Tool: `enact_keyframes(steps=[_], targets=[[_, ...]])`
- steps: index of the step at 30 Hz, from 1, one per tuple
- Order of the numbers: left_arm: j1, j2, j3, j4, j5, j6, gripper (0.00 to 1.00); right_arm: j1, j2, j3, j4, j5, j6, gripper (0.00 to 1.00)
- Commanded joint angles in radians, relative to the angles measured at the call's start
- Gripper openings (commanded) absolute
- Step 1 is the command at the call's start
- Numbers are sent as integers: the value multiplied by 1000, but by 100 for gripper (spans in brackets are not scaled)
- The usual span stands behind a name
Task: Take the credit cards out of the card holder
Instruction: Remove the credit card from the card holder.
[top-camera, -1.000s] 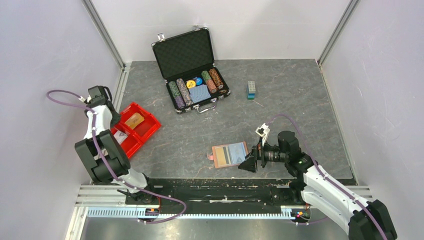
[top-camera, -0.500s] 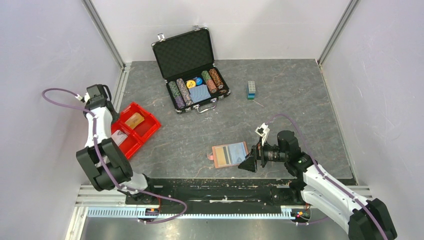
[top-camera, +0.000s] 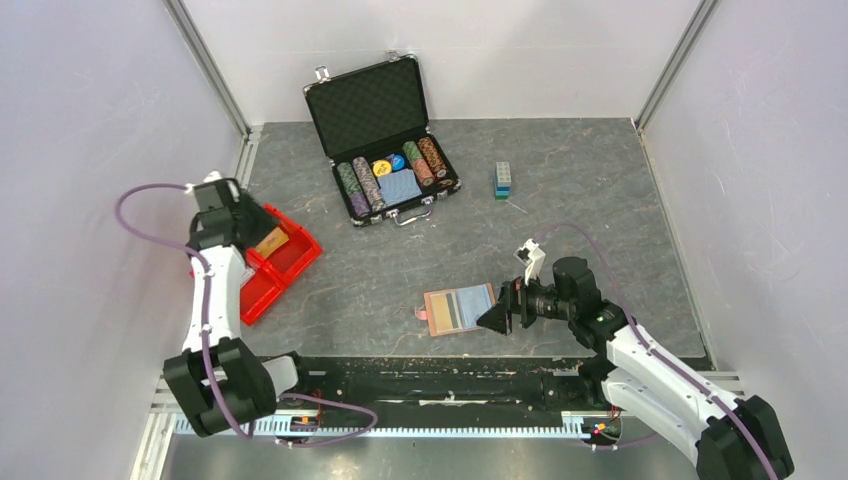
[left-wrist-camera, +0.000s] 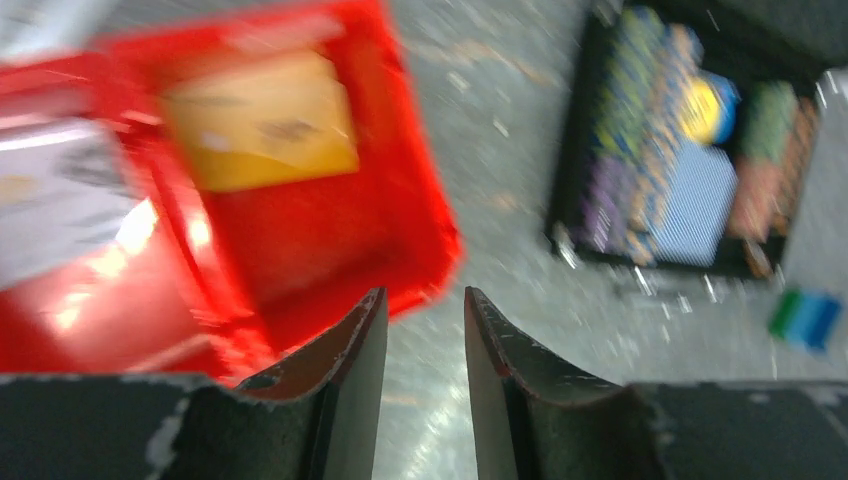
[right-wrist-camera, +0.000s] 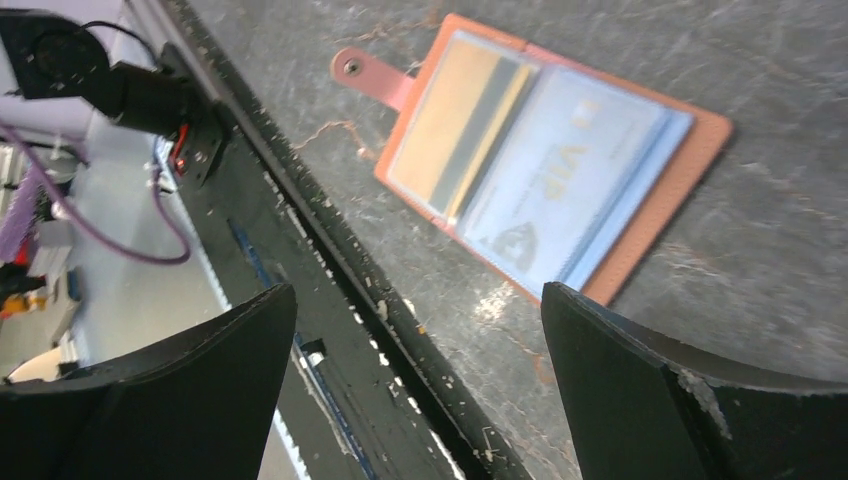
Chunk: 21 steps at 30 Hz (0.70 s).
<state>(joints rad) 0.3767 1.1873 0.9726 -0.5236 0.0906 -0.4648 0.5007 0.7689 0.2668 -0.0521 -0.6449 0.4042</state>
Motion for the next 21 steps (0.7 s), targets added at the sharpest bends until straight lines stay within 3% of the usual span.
enact_keyframes(steps=[1, 6, 12, 16, 21], targets=[[-195, -41, -30, 65, 164, -69, 41, 1, 27, 114, -113, 179, -64, 94], [-507, -66, -43, 65, 141, -98, 41, 3, 69, 154, -126, 243, -48, 82], [-712, -100, -76, 76, 139, -132, 41, 6, 63, 154, -127, 311, -30, 75], [-858, -100, -103, 69, 132, -151, 41, 9, 53, 126, -129, 358, -17, 75], [-998, -110, -225, 174, 113, -226, 42, 45, 43, 105, -109, 359, -35, 76]])
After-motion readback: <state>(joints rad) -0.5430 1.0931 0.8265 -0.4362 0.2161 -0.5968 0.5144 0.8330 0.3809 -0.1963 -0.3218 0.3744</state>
